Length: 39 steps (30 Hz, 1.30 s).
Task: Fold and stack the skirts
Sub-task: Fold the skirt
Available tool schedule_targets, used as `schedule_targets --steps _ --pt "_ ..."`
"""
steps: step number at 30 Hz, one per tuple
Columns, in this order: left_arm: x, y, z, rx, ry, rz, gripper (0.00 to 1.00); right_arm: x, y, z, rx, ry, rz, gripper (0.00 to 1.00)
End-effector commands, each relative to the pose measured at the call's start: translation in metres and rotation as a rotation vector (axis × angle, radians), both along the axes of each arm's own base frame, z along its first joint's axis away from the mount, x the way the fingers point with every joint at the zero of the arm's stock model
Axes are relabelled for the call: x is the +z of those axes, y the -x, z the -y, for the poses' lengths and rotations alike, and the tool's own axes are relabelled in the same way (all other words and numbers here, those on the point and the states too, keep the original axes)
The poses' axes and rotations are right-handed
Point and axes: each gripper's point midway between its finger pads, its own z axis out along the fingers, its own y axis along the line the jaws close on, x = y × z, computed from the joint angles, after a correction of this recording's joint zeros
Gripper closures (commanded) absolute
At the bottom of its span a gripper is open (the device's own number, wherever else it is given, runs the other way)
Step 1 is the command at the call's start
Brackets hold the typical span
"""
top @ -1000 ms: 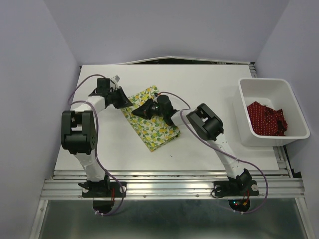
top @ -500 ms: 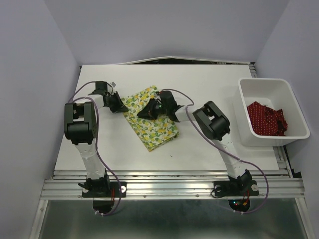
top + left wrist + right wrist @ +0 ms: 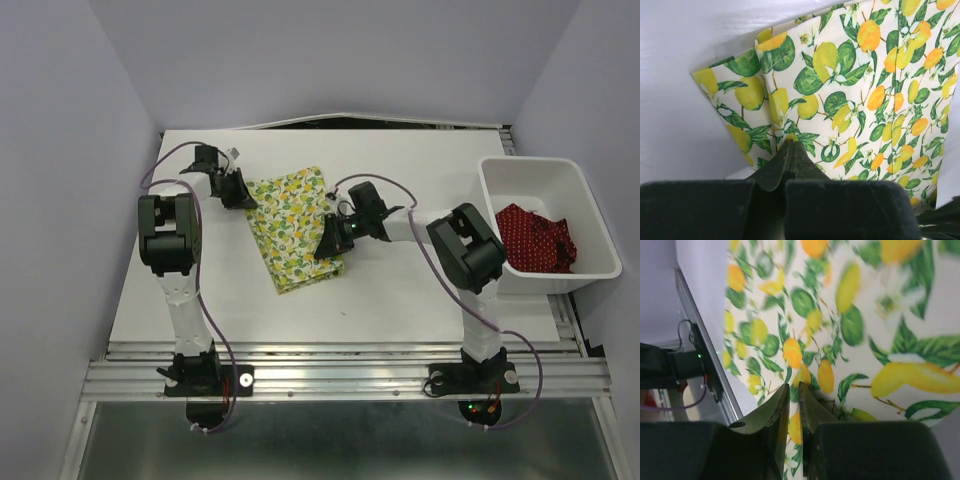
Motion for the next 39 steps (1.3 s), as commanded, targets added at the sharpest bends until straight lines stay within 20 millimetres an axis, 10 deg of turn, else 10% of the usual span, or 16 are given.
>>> schedule_targets --steps 1,4,9,13,16,22,29,39 --pt "-0.013 0.004 -0.009 -0.042 -0.09 -0.022 1.0 -0.059 0.041 0.013 0.089 0.063 -0.145 0.82" --pt "0.011 0.0 -0.006 -0.102 -0.118 0.069 0.97 -0.078 0.042 0.014 0.077 0.085 -0.196 0.83" --pt "0.106 0.002 -0.008 -0.217 -0.208 0.363 0.81 -0.07 0.032 0.008 0.06 0.063 -0.163 0.83" --pt "0.157 0.032 -0.022 -0.401 -0.432 0.603 0.24 -0.057 0.03 0.007 0.048 0.053 -0.152 0.83" --pt "0.194 0.072 -0.029 -0.559 -0.621 0.797 0.01 -0.039 0.029 0.004 0.038 0.022 -0.146 0.81" --pt "0.149 0.15 -0.027 -0.891 -0.833 0.891 0.01 -0.022 0.021 -0.001 0.034 -0.003 -0.104 0.8" --pt "0.089 0.221 0.029 -1.258 -0.973 0.998 0.01 -0.025 0.02 0.002 0.025 0.014 -0.09 0.79" --pt "0.026 0.265 0.074 -1.419 -0.986 1.02 0.01 -0.039 0.018 0.003 0.014 0.044 -0.11 0.79"
